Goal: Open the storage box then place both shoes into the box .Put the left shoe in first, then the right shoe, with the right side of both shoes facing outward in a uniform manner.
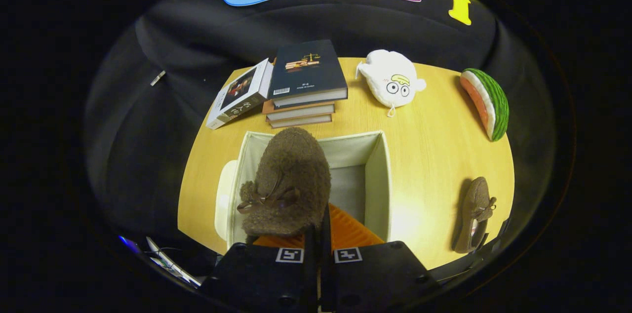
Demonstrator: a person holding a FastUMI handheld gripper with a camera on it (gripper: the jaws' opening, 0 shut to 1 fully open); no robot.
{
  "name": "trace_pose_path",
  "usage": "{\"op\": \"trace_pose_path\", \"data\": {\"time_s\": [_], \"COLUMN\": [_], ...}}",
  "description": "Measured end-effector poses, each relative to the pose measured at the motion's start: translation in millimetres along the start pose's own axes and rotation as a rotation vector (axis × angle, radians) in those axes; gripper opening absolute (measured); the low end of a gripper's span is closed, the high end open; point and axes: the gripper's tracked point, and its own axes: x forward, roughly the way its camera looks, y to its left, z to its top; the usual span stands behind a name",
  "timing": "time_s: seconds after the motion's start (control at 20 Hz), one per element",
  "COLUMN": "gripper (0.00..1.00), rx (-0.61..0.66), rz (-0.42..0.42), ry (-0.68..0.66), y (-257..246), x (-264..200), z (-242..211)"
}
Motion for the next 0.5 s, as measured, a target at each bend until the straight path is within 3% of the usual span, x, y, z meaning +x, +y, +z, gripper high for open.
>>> {"op": "trace_pose_path", "data": {"time_s": [0.5], "gripper": [0.09], "rx": [0.085], "rz": [0.0], "ry": [0.04], "y": [15], "x": [21], "z": [-19]}}
